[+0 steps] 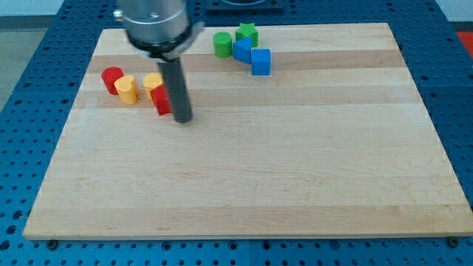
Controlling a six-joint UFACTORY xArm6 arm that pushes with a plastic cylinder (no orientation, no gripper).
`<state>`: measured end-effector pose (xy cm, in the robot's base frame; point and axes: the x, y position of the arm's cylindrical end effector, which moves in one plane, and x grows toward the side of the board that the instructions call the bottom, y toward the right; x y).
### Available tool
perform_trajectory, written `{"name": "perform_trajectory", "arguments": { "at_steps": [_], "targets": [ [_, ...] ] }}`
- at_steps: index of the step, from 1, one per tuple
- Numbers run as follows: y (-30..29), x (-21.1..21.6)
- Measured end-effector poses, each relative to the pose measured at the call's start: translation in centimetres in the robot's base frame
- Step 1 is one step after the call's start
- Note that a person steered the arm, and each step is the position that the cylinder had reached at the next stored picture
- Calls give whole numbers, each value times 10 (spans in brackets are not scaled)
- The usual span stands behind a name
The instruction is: Push the red star towards right side of yellow hexagon
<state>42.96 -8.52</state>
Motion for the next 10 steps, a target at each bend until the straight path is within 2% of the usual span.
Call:
{"name": "perform_trajectory", "arguments": {
  "at_steps": [1,2,3,4,5,7,9,10],
  "targets": [
    [16,-3],
    [-16,12],
    [-79,16],
    [-105,-9],
    [-105,-9],
    [-45,-31],
    [-44,-38],
    [-35,1]
  ]
}}
